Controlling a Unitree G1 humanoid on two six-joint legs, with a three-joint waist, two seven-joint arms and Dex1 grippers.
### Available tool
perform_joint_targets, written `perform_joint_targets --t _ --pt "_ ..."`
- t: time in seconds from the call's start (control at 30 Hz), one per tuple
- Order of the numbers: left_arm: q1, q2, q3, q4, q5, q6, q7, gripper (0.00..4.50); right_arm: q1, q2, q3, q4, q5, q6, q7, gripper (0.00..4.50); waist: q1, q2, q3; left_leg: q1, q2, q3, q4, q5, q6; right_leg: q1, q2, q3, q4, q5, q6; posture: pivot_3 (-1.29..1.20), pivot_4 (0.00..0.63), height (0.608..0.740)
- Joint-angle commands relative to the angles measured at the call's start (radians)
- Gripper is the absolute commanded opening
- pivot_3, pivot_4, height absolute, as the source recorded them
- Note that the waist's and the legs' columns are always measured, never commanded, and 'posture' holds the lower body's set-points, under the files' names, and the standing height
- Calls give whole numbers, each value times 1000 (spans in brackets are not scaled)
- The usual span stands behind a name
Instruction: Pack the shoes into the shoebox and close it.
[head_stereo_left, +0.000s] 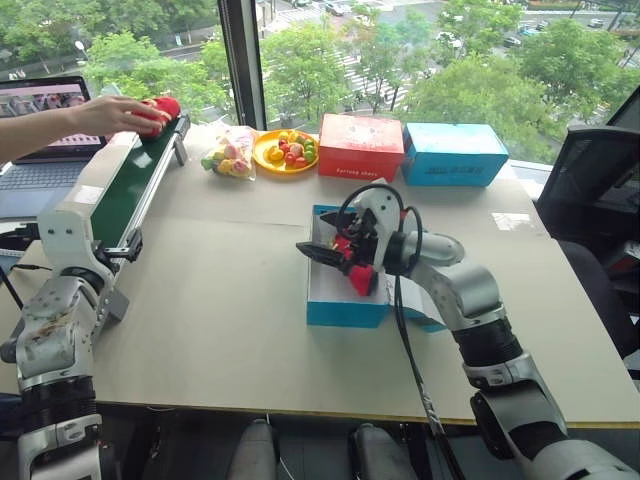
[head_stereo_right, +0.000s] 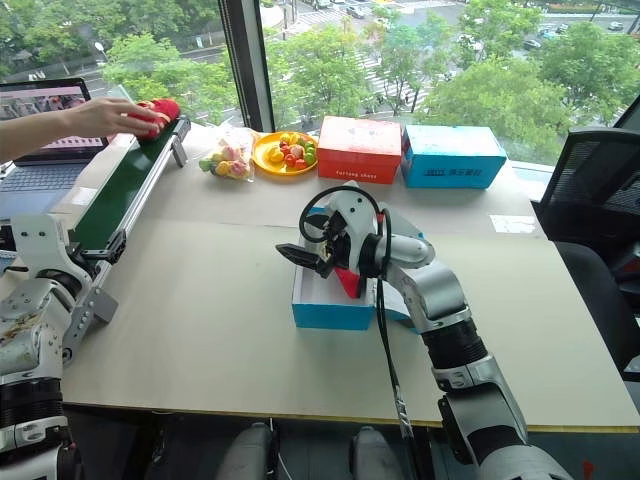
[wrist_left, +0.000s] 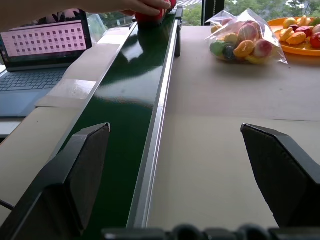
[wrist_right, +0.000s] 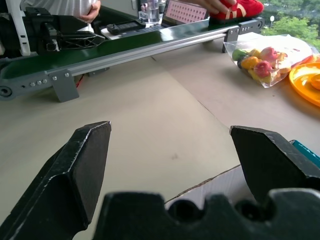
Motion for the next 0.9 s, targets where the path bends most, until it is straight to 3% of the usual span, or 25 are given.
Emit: perform_joint_targets --t 0.03,0.33,0.67,0.9 --pt "-47 42 1 79 39 -56 16 4500 -1 15 -15 -29 -9 -40 -7 4474 1 0 0 0 0 0 0 0 0 0 0 0 0 0 0 0 150 740" --pt "-130 36 -15 169 48 -91 29 4500 24 63 -11 -66 -22 -29 -39 4474 5 0 0 0 0 0 0 1 -2 0 0 0 0 0 0 0 150 740" --pt "-244 176 -30 523 68 -301 -120 4500 62 55 -4 -127 -6 1 -4 4474 1 0 0 0 0 0 -1 1 -2 0 0 0 0 0 0 0 150 740" --pt "-299 212 -37 721 72 -410 -193 4500 61 47 -8 -127 -9 4 4 4474 4 0 0 0 0 0 -1 1 -2 0 0 -1 0 0 0 0 150 740"
